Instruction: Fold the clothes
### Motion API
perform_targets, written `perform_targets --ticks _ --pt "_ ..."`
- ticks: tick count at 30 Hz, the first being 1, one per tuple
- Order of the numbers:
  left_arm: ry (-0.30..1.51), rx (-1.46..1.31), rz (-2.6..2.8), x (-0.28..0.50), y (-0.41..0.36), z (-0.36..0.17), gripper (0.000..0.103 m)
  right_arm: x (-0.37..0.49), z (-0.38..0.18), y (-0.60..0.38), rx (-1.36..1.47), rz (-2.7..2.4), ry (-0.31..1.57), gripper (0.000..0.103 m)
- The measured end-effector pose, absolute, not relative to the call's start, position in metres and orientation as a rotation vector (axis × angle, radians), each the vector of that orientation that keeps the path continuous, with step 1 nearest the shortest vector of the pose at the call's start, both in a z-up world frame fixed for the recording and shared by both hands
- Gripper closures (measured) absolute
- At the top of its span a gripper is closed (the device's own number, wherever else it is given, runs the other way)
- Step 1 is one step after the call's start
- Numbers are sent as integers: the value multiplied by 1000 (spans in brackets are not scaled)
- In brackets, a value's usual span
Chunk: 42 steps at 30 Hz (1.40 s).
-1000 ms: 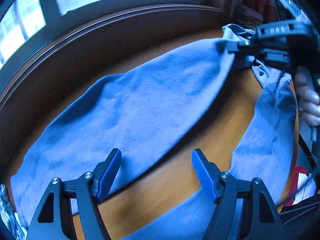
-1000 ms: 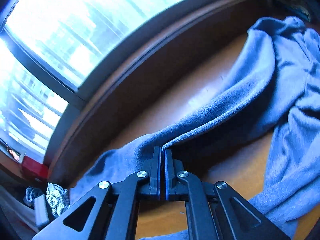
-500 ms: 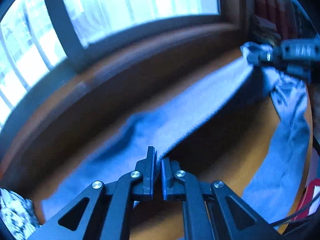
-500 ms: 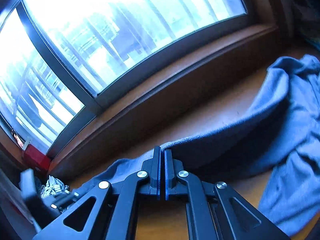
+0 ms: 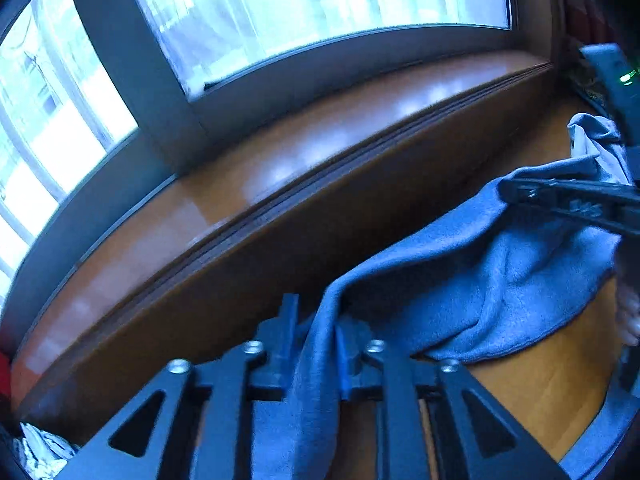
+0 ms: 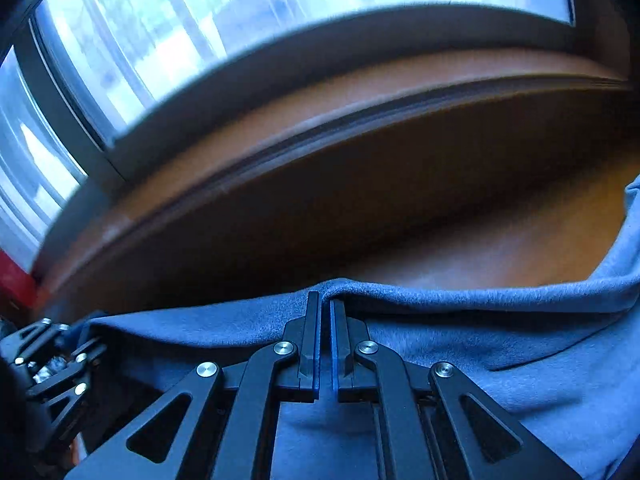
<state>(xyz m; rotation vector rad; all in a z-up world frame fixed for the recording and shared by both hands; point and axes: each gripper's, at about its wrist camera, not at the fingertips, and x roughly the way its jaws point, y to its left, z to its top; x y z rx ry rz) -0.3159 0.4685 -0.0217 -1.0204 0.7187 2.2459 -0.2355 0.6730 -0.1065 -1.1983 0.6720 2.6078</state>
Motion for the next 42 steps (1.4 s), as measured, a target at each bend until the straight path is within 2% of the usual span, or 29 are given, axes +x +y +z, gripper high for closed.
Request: perform_targets --ticks 1,2,4,5,6,9,15,18,20,22,23,25,27,37,42 --pt "712 -1032 2234 -314 467 -23 71 -231 -105 673 -1181 2614 689 97" --pt "698 -1044 2225 -309 462 -22 68 -224 -101 673 -1154 2626 700 93" --pt "650 -1067 2207 -299 449 -20 59 -208 -92 672 -1097 2649 709 77" --pt "624 -1077 2205 -292 440 -19 56 -200 -89 668 -1084 2663 696 63" --pt "599 -1088 2205 -286 431 -18 51 -191 -85 664 -1076 2678 680 57" --pt "543 -1139 2252 -263 396 -17 43 -174 -86 641 -1155 2738 578 57" --pt "415 -1338 2269 -249 339 -41 43 -165 -108 593 -1370 2788 321 57" --pt "404 -1369 2255 -259 346 -62 43 -170 -118 594 -1393 2772 363 57" --pt "466 -1344 2275 -256 356 -69 43 -173 -126 600 -1411 2747 412 56" --pt "516 -1334 2289 -255 364 -74 43 -172 -127 604 -1406 2744 413 62" --pt "506 -1336 2285 -256 365 -76 44 -171 -128 606 -1423 2735 396 64" --pt "443 -1362 2259 -256 361 -76 58 -170 -127 605 -1457 2727 356 67" --pt "418 -1374 2262 -255 356 -74 62 -164 -127 606 -1505 2719 316 67" --pt "251 -1389 2343 -237 311 -47 62 -90 -127 620 -1657 2640 83 67" --pt "287 -1383 2325 -232 329 -48 62 -59 -125 648 -1668 2554 119 67"
